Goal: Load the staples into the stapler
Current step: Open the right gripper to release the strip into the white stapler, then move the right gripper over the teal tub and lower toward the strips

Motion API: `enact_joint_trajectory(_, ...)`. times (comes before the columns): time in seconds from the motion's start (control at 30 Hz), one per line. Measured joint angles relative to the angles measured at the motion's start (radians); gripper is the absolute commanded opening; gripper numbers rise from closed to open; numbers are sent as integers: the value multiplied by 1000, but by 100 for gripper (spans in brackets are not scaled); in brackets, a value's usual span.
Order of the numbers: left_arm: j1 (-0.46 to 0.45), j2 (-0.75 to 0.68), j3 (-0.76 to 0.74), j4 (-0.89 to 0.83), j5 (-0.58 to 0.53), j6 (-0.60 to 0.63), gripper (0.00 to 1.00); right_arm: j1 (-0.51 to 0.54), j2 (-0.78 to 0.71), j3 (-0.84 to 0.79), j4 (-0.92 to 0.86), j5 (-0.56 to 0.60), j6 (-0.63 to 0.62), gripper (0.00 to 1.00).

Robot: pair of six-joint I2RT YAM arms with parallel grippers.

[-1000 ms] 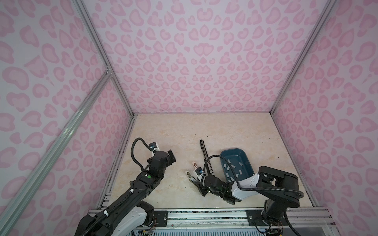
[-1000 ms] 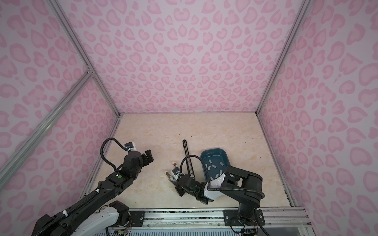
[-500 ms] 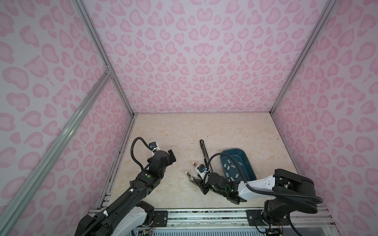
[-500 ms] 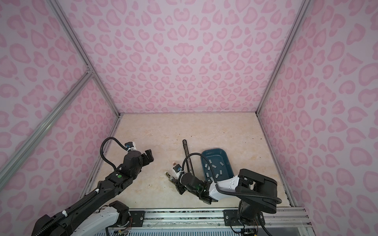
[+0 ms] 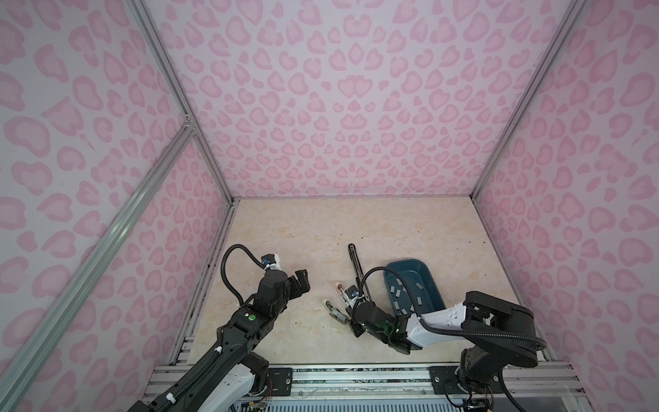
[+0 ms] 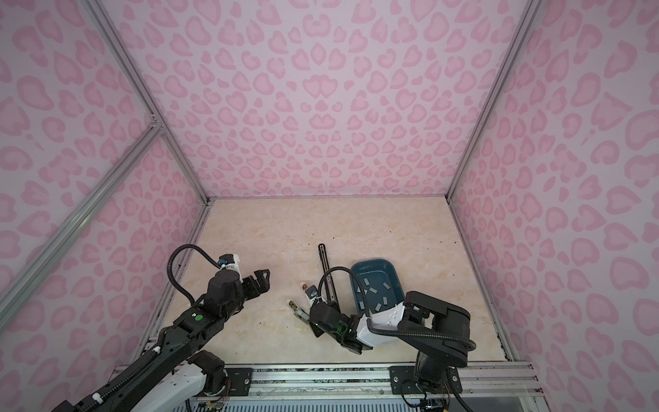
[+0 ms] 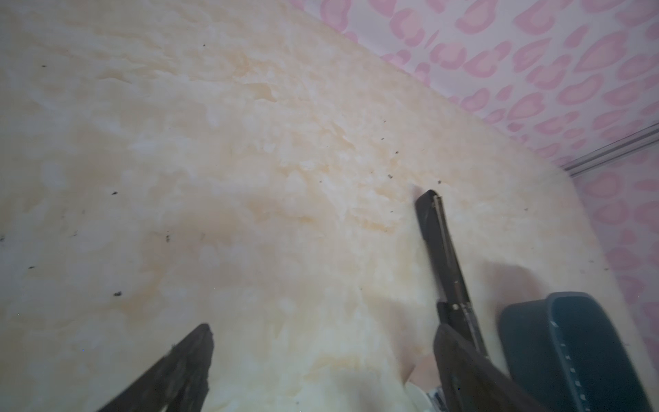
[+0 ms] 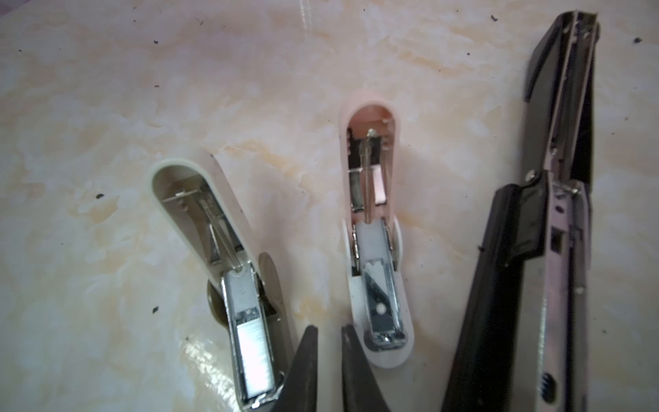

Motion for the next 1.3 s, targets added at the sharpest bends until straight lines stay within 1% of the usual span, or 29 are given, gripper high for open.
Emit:
enact_joint_trajectory(0.13,0,-2,-27,-74,-57,28,97,0,25,27,-16,-13,10,14)
enact_joint_trajectory(0.33,0,-33,-37,-72,-90,49,97,6,46,69,-42,-28,25,15)
enact_joint_trajectory(0.5,-2,-51,-44,-47,-112,67,97,16,42,107,-90,-30,41,15)
enact_joint_trajectory(0.73,-2,-28,-43,11,-207,97,97,20,17,147,-181,-14,63,14)
enact_joint_trajectory(0.9,-2,-29,-76,99,-288,115,97,22,-124,172,-298,51,75,17)
enact_joint_trajectory(0.97,-2,-24,-98,143,-307,137,97,18,-217,186,-375,106,89,20)
enact_joint_trajectory(1.07,-1,26,-97,232,-322,187,97,-10,-336,209,-493,174,102,21)
enact_joint_trajectory(1.17,3,134,-39,324,-339,254,97,-100,-452,233,-608,216,114,22)
enact_joint_trajectory(1.3,45,277,31,433,-347,306,97,-278,-547,250,-736,214,111,22)
